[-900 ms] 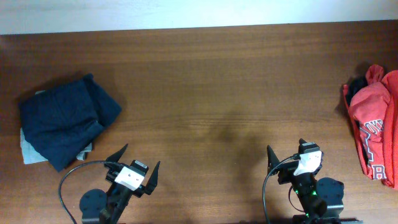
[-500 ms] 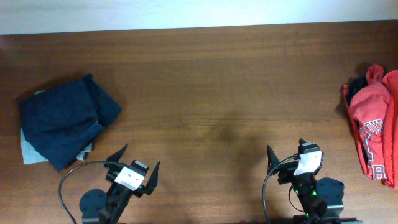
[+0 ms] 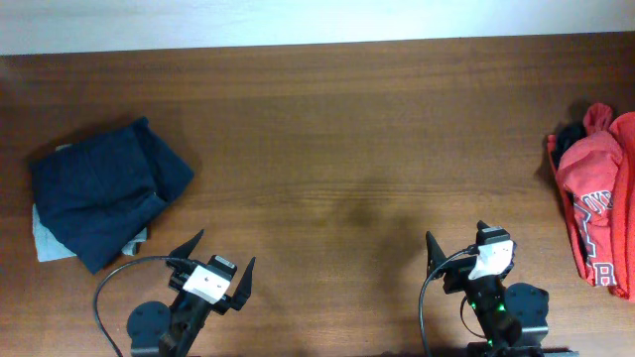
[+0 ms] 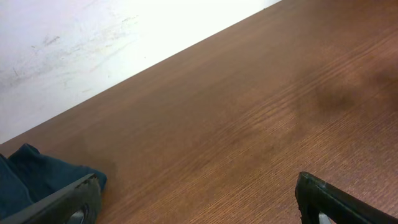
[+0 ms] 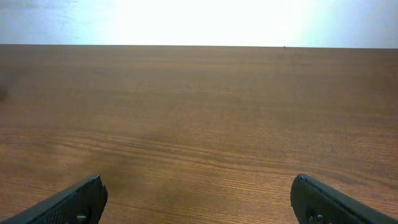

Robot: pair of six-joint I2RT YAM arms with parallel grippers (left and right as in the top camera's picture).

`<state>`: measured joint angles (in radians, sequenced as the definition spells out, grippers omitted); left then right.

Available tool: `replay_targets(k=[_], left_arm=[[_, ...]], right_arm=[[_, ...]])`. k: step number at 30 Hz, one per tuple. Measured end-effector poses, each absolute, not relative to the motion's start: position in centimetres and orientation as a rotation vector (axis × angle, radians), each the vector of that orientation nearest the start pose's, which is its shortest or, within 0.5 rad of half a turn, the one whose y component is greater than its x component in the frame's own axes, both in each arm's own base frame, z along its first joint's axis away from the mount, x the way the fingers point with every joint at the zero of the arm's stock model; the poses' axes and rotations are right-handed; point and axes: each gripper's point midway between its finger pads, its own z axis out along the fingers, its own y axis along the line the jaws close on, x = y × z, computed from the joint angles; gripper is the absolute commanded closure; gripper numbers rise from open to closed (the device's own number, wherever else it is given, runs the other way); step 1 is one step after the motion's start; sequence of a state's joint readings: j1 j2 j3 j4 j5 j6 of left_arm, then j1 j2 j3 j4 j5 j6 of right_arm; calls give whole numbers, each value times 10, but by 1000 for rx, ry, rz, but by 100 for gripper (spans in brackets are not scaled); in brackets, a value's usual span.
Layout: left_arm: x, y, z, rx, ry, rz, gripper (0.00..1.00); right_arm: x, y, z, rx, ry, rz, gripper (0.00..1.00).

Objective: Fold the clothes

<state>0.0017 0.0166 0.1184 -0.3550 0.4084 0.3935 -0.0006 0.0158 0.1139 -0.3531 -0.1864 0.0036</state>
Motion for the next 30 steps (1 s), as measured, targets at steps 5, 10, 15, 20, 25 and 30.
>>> replay_targets(k=[5, 10, 15, 20, 25, 30], left_arm=[[218, -68, 145, 627, 1691, -91, 1], [218, -68, 144, 627, 1691, -91, 1], [218, -68, 145, 627, 1689, -90, 1], [219, -68, 148, 628, 1676, -89, 0], [223, -73, 189, 587, 1511, -105, 1], [223, -73, 217, 509, 1443, -165, 1]], right_arm=[[229, 34, 140, -137, 1819, 185, 1], [228, 39, 141, -159, 1817, 212, 1], [227, 42, 142, -170, 1810, 225, 1], [224, 57, 148, -210, 1786, 326, 1], [222, 62, 153, -158, 1788, 420, 1], [212, 56, 180, -96, 1840, 409, 1]])
